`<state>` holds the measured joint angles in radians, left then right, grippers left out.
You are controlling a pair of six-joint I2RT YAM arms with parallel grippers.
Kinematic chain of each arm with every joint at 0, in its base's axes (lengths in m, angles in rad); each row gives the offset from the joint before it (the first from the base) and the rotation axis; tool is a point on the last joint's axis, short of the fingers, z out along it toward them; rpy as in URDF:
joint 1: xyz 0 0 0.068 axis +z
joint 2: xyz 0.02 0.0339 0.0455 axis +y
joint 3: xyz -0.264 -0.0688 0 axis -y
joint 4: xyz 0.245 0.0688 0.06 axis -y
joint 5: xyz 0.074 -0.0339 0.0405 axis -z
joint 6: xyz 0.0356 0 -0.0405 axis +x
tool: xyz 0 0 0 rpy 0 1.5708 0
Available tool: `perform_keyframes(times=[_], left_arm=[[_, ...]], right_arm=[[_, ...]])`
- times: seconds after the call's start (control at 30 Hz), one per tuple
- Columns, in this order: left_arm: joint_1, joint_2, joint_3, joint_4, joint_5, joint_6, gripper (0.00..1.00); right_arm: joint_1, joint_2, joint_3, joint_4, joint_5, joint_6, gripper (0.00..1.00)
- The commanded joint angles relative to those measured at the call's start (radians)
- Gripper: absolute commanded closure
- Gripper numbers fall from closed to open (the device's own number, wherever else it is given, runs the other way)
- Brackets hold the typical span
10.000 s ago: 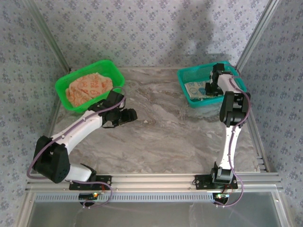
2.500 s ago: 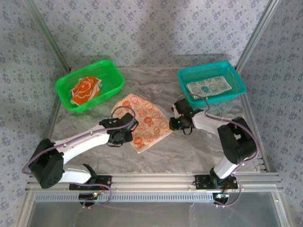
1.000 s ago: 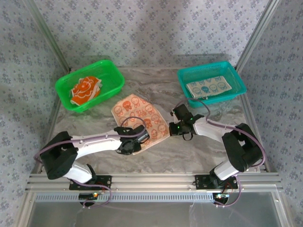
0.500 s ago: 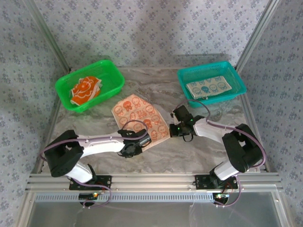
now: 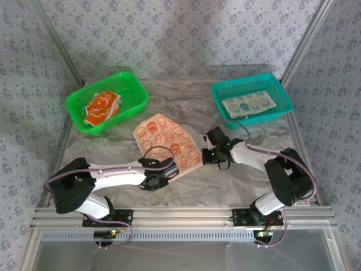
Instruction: Fold and stack the towels
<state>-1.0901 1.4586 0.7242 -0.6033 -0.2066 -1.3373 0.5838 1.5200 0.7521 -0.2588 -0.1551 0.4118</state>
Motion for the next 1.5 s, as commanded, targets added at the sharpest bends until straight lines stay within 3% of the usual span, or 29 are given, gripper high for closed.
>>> perform_keyframes(times=[0.0, 0.07, 0.2, 0.23, 0.3, 0.57, 0.9, 1.13, 1.47], left_arm=[[-0.01, -0.016, -0.033, 0.015, 0.005, -0.007, 0.68], [-0.01, -0.012, -0.04, 0.036, 0.011, -0.003, 0.68], [-0.009, 0.011, -0.056, 0.073, 0.012, 0.0, 0.78], [-0.009, 0.016, -0.057, 0.08, 0.011, 0.0, 0.82], [-0.01, 0.018, -0.048, 0.068, -0.001, -0.002, 1.0], [0.017, -0.129, 0.076, -0.138, -0.137, 0.034, 1.0], [0.216, -0.299, 0.378, -0.297, -0.186, 0.315, 1.0], [0.399, -0.234, 0.679, -0.285, -0.113, 0.561, 1.0], [0.531, -0.013, 1.19, -0.336, -0.02, 0.782, 1.0]], right_arm=[[0.008, -0.002, 0.004, -0.012, -0.009, 0.016, 1.0], [0.008, 0.0, 0.005, -0.013, -0.01, 0.017, 1.0], [0.012, -0.003, 0.007, -0.012, -0.02, 0.022, 1.0], [0.014, -0.006, 0.007, -0.01, -0.022, 0.024, 1.0], [0.016, -0.018, 0.008, -0.01, -0.031, 0.025, 1.0], [0.014, -0.129, 0.042, -0.032, -0.051, 0.044, 1.0], [-0.059, -0.272, 0.218, -0.005, -0.091, 0.074, 1.0], [-0.133, -0.26, 0.42, 0.096, -0.092, 0.111, 1.0], [-0.165, -0.119, 0.759, 0.146, -0.064, 0.067, 1.0]])
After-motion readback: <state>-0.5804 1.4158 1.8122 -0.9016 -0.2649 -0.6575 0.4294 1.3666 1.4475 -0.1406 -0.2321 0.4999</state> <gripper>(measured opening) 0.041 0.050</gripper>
